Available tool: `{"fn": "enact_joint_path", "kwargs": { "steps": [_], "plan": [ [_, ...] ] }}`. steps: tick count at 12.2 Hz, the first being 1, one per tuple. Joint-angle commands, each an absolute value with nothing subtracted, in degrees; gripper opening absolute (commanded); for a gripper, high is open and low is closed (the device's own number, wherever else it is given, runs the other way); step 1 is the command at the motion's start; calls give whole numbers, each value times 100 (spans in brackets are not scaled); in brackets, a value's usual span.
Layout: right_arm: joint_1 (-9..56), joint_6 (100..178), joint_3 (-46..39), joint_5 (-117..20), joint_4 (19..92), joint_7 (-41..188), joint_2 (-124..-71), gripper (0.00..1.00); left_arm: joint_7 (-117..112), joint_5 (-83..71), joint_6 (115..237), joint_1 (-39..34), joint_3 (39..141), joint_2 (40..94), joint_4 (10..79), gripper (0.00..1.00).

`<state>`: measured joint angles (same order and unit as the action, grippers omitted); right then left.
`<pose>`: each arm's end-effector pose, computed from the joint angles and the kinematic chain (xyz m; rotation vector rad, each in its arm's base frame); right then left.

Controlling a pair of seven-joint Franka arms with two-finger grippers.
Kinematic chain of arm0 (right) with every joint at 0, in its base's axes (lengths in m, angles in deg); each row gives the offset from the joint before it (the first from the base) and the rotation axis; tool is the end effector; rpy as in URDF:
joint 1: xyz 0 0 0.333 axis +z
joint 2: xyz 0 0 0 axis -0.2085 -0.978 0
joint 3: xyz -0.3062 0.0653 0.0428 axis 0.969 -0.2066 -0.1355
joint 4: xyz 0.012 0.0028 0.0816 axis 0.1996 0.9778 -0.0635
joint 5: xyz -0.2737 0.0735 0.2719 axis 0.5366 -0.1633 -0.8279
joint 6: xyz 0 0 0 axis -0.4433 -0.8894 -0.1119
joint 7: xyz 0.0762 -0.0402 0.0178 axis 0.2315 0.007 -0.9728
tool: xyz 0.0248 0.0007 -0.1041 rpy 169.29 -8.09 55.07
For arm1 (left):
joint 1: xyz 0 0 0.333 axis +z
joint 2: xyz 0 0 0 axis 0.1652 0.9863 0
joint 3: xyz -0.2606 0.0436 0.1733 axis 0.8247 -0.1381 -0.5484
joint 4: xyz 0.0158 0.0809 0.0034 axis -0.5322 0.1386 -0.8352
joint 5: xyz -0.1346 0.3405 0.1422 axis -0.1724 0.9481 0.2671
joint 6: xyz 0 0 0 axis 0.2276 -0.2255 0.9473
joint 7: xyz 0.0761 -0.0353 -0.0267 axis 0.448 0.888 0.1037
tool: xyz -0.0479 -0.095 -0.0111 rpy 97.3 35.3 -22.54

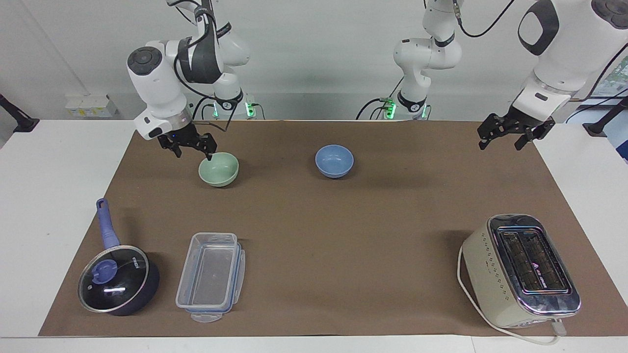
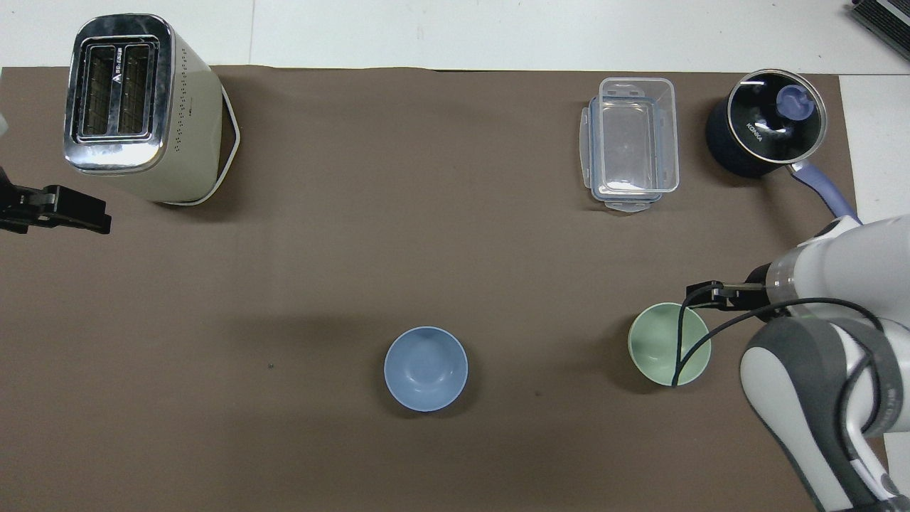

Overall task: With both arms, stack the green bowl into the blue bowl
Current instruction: 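Reach the right gripper to the green bowl rim and grasp it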

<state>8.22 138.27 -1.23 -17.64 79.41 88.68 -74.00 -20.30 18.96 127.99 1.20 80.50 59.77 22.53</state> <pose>0.4937 0.0097 0.4289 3.1146 -0.1638 -0.0798 0.5712 -0.0186 0.6143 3.1390 -0.1132 -0.0090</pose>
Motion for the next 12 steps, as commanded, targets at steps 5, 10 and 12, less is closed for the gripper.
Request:
{"fn": "enact_joint_path", "kwargs": {
  "steps": [5,10,12],
  "plan": [
    [395,14993,-151,-1933,8936,7885,-7624,100,-2103,2048,12768,125,8123,6052,2173,100],
    [299,15206,-151,-1933,9219,7445,-7781,93,-2094,2048,12768,177,8097,6052,2173,100],
    [263,15206,-151,-1933,9220,7277,-7817,82,-2094,2048,12768,169,8096,6052,2173,100]
  ]
}}
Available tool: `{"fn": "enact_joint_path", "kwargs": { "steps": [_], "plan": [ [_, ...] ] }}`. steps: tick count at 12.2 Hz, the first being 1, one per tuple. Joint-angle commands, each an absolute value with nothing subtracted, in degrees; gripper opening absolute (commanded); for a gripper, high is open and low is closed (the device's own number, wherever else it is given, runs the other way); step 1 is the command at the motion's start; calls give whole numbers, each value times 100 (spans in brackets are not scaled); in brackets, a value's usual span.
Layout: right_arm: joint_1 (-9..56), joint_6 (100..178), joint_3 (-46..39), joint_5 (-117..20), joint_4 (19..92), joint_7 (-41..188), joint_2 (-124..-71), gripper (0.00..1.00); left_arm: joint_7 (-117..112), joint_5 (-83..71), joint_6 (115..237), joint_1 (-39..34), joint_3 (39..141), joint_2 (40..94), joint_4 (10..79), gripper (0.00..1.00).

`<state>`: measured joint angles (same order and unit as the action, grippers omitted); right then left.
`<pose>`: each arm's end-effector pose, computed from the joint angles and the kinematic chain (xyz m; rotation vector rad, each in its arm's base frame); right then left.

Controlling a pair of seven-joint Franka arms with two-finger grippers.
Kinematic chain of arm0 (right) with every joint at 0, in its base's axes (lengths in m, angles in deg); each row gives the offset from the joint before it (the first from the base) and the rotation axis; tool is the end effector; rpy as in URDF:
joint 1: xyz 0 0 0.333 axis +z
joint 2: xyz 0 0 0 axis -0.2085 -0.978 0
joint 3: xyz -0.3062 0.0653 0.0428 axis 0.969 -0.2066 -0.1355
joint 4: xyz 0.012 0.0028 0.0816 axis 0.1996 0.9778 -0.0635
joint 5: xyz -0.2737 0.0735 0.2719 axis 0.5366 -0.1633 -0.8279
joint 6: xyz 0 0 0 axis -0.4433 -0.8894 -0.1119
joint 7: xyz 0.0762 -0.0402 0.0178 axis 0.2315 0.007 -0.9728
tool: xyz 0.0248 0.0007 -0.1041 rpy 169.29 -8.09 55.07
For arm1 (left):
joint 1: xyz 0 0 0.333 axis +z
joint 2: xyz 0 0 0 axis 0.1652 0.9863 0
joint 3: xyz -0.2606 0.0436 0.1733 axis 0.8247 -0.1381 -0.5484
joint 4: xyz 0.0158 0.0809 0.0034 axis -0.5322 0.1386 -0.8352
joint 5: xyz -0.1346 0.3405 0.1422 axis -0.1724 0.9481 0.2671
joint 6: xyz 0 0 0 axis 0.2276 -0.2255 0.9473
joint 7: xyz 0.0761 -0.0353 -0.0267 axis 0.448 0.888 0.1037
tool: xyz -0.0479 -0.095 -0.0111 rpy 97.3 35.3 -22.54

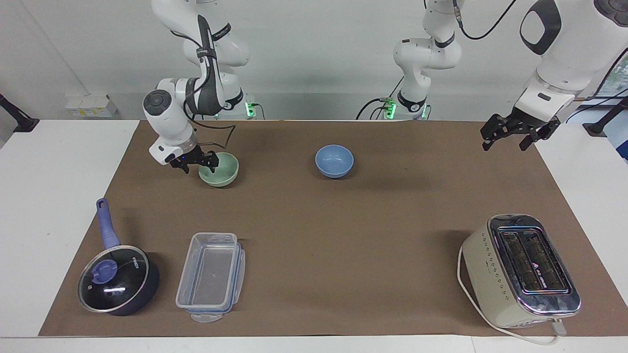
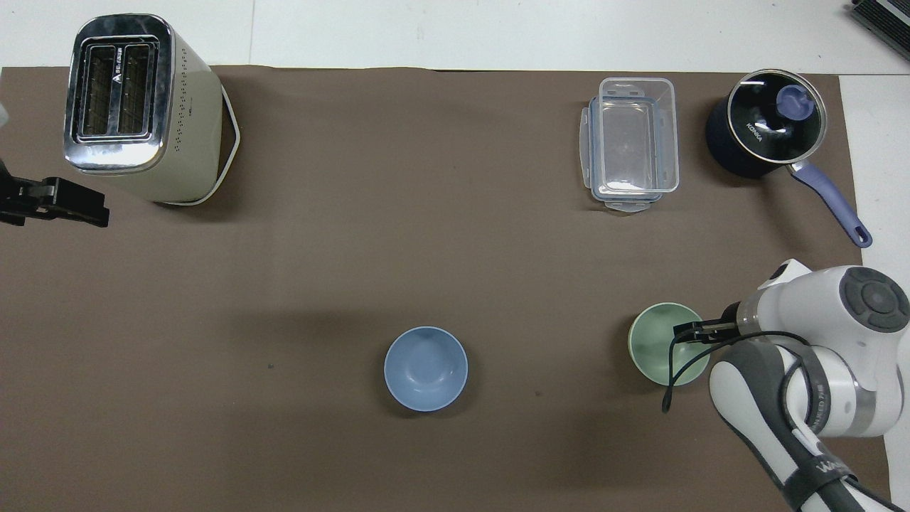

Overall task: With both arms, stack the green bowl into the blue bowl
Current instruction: 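Reach the right gripper to the green bowl rim and grasp it, then lift the green bowl with the right gripper over the blue bowl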

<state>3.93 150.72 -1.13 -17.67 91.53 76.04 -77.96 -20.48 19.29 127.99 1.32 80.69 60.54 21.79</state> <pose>0.4610 -0.0270 0.3215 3.1339 0.0634 -0.1823 0.5753 -0.0192 0.6128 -3.1327 0.1200 0.0098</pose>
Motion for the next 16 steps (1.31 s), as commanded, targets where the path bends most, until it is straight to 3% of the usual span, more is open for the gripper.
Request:
{"fn": "enact_joint_path", "kwargs": {
  "steps": [1,5,8,11,16],
  "plan": [
    [263,15188,-151,-1933,9220,7268,-7808,68,-2094,2048,12776,160,8096,6052,2173,100],
    [289,15100,-169,-1941,9167,7268,-7835,27,-2094,2048,12776,169,8096,6052,2173,100],
    [377,14724,-169,-2301,8966,7259,-7782,2,-2094,2048,12776,168,8096,6052,2165,100],
    [508,14241,-212,-2485,8650,7277,-7686,0,-2094,2048,12776,169,8096,6052,2165,100],
    [1675,13677,-239,-2899,8218,8389,-7518,0,-2094,2048,12768,169,8096,6052,2165,100]
  ]
}}
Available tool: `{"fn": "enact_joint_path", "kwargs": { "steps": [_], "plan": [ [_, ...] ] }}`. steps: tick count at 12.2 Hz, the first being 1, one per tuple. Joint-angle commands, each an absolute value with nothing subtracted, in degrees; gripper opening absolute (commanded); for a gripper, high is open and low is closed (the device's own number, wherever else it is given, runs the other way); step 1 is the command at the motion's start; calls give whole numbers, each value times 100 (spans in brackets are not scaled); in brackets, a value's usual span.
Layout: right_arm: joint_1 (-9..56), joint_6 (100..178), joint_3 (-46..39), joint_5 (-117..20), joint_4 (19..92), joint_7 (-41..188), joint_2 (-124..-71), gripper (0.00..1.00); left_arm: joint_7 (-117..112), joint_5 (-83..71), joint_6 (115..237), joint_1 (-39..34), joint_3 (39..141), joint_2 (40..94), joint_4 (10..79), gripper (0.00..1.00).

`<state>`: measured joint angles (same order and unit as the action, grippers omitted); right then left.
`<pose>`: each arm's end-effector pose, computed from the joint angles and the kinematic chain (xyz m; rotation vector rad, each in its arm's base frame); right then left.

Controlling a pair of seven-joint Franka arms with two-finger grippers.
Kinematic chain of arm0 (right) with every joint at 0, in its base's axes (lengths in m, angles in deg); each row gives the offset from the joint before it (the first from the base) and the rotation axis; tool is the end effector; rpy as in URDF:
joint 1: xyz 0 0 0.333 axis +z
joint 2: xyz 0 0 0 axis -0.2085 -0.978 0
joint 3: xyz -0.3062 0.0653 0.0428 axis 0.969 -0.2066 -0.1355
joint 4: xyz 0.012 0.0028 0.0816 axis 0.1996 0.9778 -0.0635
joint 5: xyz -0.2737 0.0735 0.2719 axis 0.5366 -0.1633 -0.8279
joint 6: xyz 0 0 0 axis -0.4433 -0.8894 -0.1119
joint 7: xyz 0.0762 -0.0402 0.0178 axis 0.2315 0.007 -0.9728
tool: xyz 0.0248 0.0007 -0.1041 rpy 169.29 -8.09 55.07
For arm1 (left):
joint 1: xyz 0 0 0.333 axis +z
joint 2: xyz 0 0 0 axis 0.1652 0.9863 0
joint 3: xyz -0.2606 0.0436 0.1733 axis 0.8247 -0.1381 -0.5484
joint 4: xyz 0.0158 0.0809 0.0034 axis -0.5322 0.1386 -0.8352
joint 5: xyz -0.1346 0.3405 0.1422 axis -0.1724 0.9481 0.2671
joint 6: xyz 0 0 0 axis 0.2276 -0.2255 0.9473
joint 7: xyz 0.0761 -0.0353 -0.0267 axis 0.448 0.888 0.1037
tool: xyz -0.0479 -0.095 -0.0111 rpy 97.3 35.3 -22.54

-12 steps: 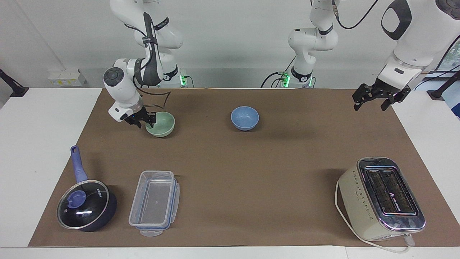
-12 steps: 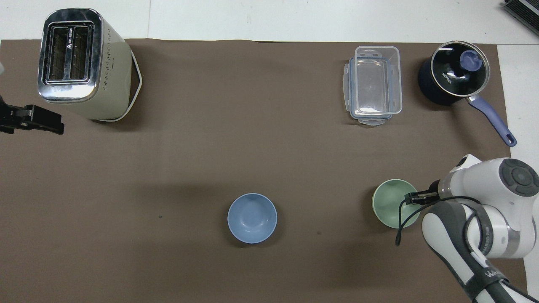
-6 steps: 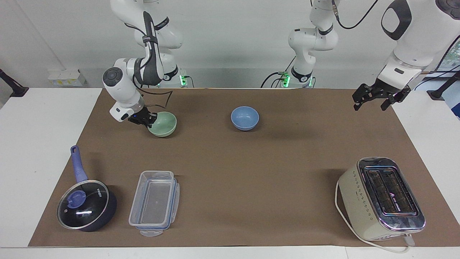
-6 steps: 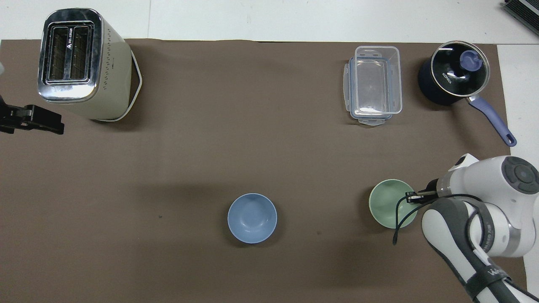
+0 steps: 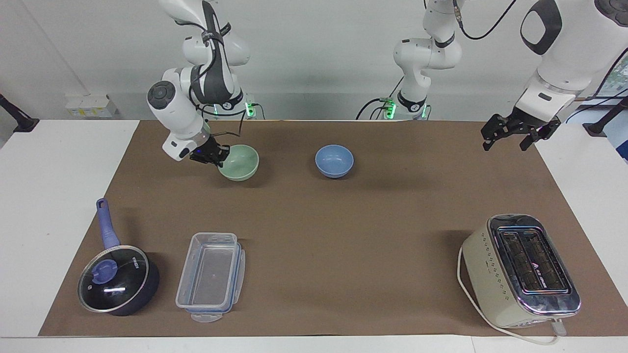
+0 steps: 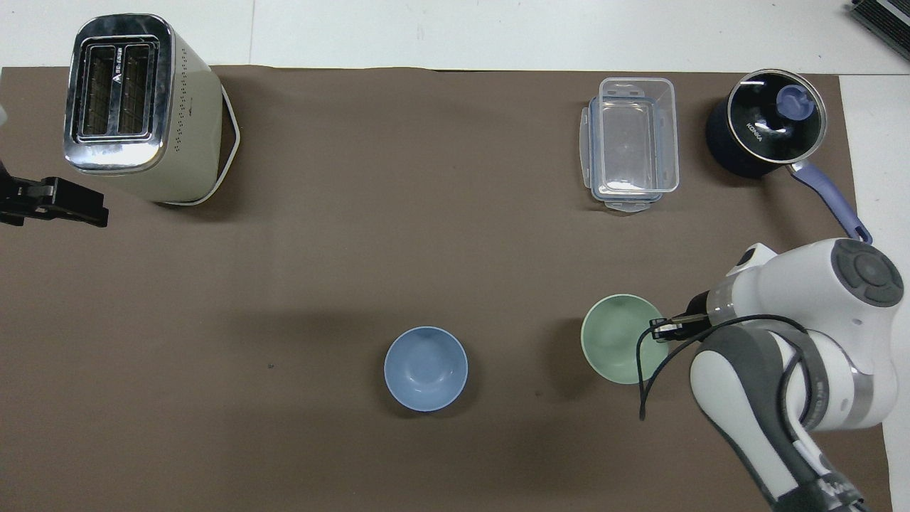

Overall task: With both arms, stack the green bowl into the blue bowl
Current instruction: 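Lift the green bowl with the right gripper over the blue bowl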

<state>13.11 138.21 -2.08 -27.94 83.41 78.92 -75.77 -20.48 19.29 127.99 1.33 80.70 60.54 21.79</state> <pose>0.4743 0.0668 0.3833 -2.9984 -0.1094 0.2385 0.5753 -0.0192 0.6128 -3.1327 0.1200 0.0098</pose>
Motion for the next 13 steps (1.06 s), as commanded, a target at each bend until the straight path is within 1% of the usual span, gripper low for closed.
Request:
{"fn": "enact_joint_path", "kwargs": {
  "steps": [1,4,7,10,13],
  "plan": [
    [2000,13694,-239,-2899,8139,8819,-7527,0,-2094,2048,12768,169,8096,6052,2165,100],
    [2924,13922,-239,-3179,7823,9972,-7650,0,-2094,2048,12768,169,8096,6052,2165,100],
    [3530,14316,-239,-3339,7769,10439,-7834,0,-2094,2048,12776,169,8096,6052,2173,100],
    [4093,14852,-248,-3339,7743,11186,-8133,0,-2094,2048,12768,169,8096,6052,2165,100],
    [4367,15056,-248,-3348,7778,11443,-8274,0,-2094,2048,12776,169,8096,6052,2165,100]
  ]
}}
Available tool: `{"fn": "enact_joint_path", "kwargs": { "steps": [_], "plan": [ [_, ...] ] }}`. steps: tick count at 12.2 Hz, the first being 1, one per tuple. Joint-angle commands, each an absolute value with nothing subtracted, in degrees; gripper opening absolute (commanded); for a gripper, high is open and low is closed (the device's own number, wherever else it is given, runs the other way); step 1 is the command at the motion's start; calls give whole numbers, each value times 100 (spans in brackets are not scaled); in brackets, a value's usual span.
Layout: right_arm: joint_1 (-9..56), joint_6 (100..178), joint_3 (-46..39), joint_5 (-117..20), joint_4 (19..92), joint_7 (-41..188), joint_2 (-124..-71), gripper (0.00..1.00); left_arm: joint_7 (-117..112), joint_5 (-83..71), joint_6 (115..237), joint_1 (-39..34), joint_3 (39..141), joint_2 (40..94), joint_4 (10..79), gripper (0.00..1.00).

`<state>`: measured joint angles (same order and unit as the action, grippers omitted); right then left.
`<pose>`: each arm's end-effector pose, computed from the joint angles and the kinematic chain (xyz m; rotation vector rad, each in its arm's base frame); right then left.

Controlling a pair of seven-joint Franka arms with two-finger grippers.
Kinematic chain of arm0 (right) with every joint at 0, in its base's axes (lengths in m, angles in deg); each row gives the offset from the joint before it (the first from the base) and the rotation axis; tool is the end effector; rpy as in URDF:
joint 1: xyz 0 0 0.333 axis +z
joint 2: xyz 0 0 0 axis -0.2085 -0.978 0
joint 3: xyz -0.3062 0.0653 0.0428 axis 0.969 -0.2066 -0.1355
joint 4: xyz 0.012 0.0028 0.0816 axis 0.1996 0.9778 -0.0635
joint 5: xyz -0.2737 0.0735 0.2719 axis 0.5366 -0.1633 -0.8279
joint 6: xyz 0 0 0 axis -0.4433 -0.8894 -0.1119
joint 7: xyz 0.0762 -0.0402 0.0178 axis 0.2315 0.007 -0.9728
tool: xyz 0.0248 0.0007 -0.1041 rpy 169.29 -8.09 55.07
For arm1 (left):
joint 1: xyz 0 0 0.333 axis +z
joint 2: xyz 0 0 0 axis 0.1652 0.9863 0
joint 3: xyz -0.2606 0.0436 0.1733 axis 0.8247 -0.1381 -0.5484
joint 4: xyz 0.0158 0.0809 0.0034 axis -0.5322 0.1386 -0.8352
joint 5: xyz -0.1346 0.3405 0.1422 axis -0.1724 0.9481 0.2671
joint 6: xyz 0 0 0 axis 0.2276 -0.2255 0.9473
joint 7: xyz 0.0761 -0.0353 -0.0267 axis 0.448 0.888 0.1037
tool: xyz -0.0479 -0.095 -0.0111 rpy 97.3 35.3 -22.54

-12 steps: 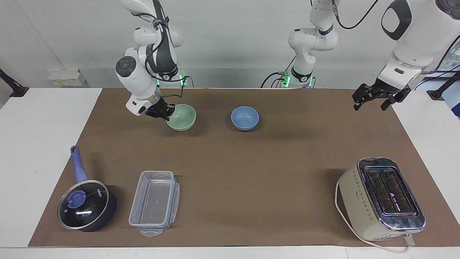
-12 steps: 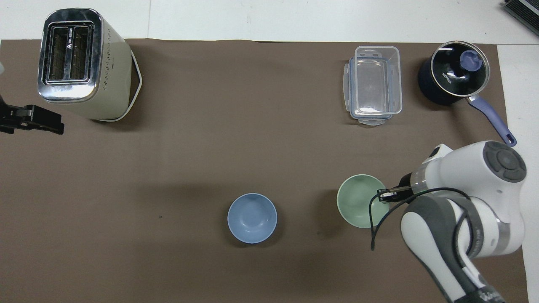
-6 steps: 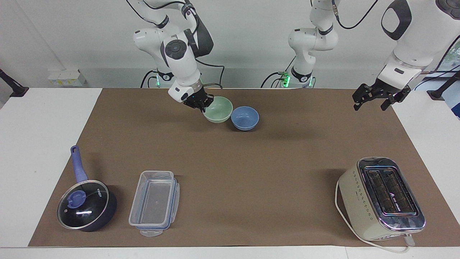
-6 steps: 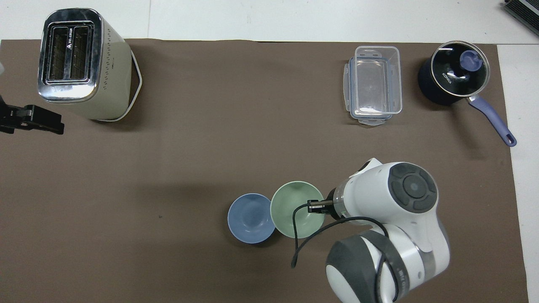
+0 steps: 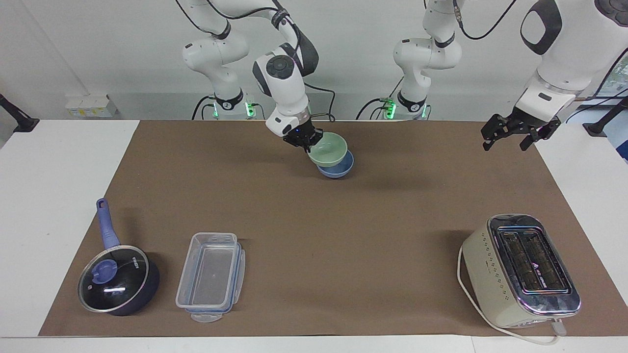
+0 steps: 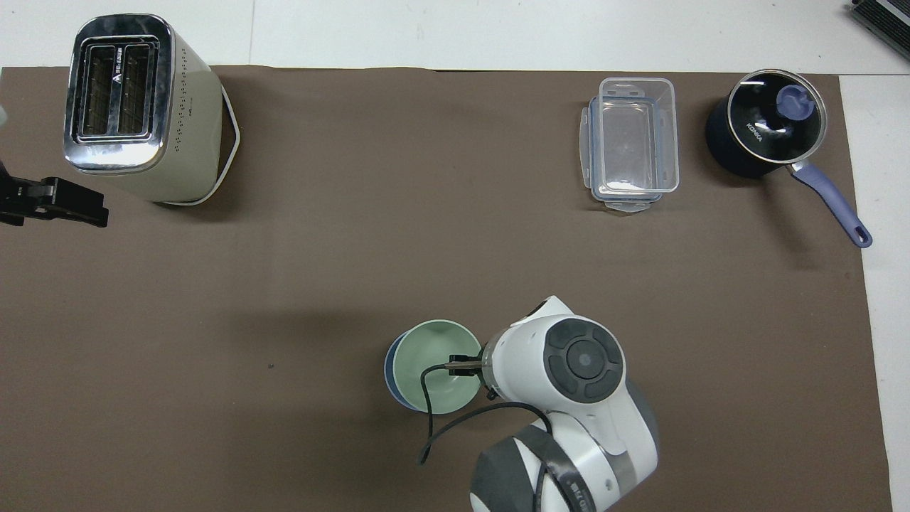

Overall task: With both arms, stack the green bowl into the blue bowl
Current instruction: 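Lift the green bowl with the right gripper over the blue bowl, then lower the green bowl into the blue bowl and open the right gripper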

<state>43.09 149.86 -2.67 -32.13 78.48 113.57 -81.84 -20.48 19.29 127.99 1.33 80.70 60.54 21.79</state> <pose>0.4168 0.3278 0.3847 -2.9603 0.0845 0.1295 0.5753 -0.0192 0.6128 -3.1327 0.1200 0.0098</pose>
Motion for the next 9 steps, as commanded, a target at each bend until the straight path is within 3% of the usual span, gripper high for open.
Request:
{"fn": "enact_joint_path", "kwargs": {
  "steps": [1,9],
  "plan": [
    [4368,15039,-248,-3348,7813,11443,-8274,0,-2094,2048,12776,169,8096,6052,2173,100],
    [4456,15319,-248,-3295,7831,11416,-8590,0,-2094,2048,12776,169,8096,6052,2173,100]
  ]
}}
